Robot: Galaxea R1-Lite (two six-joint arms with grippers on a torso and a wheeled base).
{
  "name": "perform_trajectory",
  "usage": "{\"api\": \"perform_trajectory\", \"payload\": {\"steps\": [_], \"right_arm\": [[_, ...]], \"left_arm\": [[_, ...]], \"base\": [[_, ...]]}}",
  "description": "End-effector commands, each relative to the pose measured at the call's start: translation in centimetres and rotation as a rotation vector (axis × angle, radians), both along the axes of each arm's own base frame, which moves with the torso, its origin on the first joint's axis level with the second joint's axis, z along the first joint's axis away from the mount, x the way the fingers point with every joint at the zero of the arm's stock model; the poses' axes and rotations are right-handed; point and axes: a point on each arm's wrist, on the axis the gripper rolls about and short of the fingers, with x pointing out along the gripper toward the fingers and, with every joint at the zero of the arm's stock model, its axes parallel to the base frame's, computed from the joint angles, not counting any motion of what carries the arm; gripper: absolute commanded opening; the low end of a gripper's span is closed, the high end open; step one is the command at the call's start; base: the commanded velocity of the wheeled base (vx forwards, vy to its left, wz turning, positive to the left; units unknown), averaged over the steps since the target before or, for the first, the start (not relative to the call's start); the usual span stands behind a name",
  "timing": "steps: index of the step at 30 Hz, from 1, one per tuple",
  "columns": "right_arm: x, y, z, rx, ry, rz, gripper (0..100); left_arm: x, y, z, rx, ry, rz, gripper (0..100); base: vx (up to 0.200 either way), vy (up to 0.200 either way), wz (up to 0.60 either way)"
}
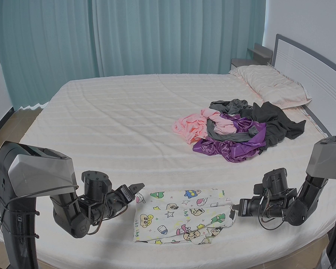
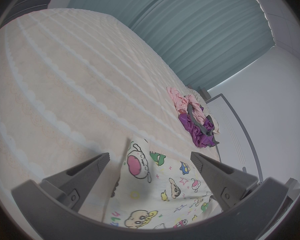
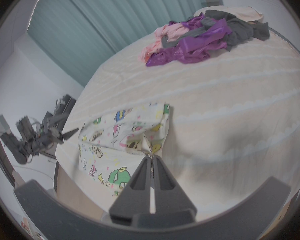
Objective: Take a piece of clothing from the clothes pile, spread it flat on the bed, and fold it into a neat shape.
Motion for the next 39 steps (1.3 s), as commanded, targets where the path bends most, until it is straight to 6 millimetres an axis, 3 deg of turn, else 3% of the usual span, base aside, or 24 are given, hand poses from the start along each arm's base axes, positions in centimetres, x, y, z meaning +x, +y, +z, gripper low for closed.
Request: {"api": "perform_trajectory", "payload": {"steps": [1, 5, 15, 16, 24, 26, 28, 29, 32, 34, 36, 39], "right_arm": [[-0.8, -0.6, 0.1, -0.003, 0.022, 0.019, 0], [-2.6, -0.2, -0.6, -0.074, 0.085, 0.111, 0], [-4.0, -0.1, -0.8, -0.095, 0.151, 0.183, 0], [-4.2, -0.1, -1.0, -0.101, 0.164, 0.188, 100], [-4.3, 0.2, -1.0, -0.113, 0.161, 0.212, 100], [-2.5, -0.2, 0.5, -0.063, 0.070, 0.158, 100], [-1.9, -0.2, 0.8, -0.042, 0.051, 0.137, 100], [-0.5, 0.2, 1.2, 0.020, 0.033, 0.083, 100], [1.7, 1.1, 0.7, 0.083, 0.036, 0.015, 100], [4.3, 1.8, -1.2, 0.103, 0.051, -0.030, 100], [5.2, 1.8, -2.5, 0.082, 0.063, -0.052, 100], [5.7, 1.9, -2.7, 0.085, 0.059, -0.056, 100]], "left_arm": [[0.0, 0.0, 0.0, 0.000, 0.000, 0.000, 100], [0.1, 0.0, 0.0, -0.001, -0.002, 0.000, 100], [0.1, 0.0, 0.0, -0.001, -0.002, 0.000, 100], [0.1, 0.0, -0.1, 0.000, 0.000, 0.000, 100], [0.1, 0.0, -0.1, 0.000, 0.000, 0.002, 100], [0.1, 0.0, 0.0, -0.001, -0.002, 0.000, 100], [0.1, 0.0, 0.0, 0.000, -0.002, 0.002, 100], [0.1, 0.0, 0.0, -0.001, -0.002, 0.000, 100], [0.1, -0.1, -0.1, -0.002, -0.001, -0.001, 100], [0.1, -0.2, -0.1, -0.003, -0.001, -0.003, 100], [0.1, -0.2, -0.1, -0.003, -0.001, -0.003, 100], [0.1, -0.2, -0.1, -0.005, -0.001, -0.004, 100]], "base": [[0.000, 0.000, 0.00], [0.000, 0.000, 0.00], [0.000, 0.000, 0.00], [0.000, 0.000, 0.00], [0.000, 0.000, 0.00], [0.000, 0.000, 0.00], [0.000, 0.000, 0.00], [0.000, 0.000, 0.00], [0.000, 0.000, 0.00], [0.000, 0.000, 0.00], [0.000, 0.000, 0.00], [0.000, 0.000, 0.00]]}}
